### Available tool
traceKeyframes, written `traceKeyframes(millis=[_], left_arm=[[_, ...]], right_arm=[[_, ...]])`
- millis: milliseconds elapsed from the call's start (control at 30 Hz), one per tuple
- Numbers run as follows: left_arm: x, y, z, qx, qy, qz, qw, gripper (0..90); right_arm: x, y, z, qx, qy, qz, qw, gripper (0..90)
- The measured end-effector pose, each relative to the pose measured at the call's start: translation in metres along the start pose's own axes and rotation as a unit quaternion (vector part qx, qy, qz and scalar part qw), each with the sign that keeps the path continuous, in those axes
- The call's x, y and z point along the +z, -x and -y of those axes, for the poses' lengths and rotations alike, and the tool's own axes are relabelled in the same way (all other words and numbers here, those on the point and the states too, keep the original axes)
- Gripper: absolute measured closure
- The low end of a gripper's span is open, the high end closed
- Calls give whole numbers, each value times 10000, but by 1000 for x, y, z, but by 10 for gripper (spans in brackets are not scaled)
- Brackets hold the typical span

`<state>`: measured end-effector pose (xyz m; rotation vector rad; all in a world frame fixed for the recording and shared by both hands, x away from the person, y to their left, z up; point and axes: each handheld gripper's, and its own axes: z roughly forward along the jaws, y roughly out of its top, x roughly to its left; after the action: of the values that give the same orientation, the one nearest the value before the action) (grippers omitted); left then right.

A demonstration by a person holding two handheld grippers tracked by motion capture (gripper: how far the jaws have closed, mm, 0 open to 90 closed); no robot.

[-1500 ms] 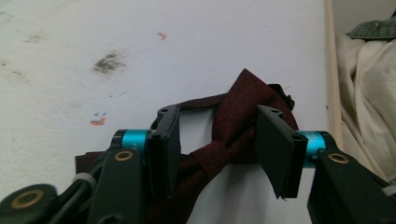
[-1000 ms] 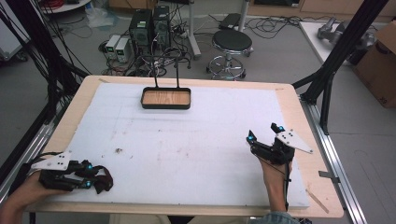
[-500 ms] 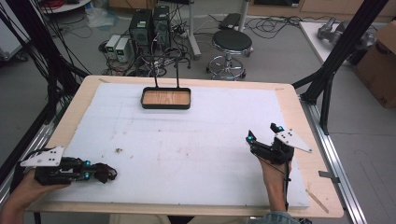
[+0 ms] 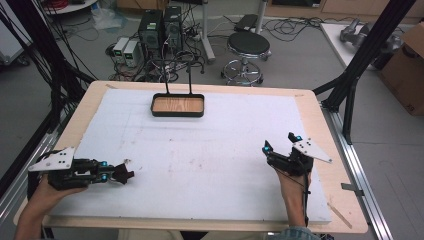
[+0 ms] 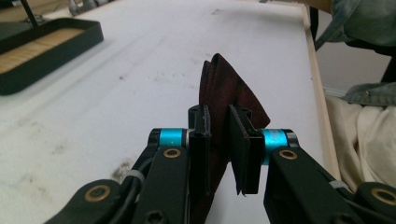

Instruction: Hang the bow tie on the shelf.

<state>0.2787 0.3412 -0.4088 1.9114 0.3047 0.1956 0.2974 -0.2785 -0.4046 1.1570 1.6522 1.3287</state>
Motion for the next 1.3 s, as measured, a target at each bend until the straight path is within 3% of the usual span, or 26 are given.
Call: traceKeyframes(millis=[200, 300, 533, 733, 867, 900, 1133, 1300], left_arm=[[10, -3, -17, -29, 218, -211, 9995, 782], [13, -5, -25, -134, 301, -429, 9985, 782], [29, -13, -38, -272, 299, -756, 9963, 785], [48, -32, -50, -443, 240, -750, 9959, 784], [57, -46, -62, -447, 157, -787, 9958, 783], [59, -54, -69, -470, 166, -825, 9953, 783], [63, -79, -88, -620, 261, -906, 9936, 783], [70, -98, -97, -670, 188, -1044, 9921, 783]], right_arm=[[-1, 1, 1, 29, -31, 6, 10000, 106], [-1, 2, 2, 43, -29, 4, 10000, 106], [-3, 1, 2, 9, -1, 11, 10000, 107], [-2, 0, 2, -11, -20, -10, 10000, 106], [0, 1, 3, 8, -59, -25, 10000, 107], [0, 1, 4, 4, -58, -14, 10000, 106], [1, -1, 5, -3, -96, -28, 9999, 107], [2, -1, 5, -14, -125, -50, 9999, 107]])
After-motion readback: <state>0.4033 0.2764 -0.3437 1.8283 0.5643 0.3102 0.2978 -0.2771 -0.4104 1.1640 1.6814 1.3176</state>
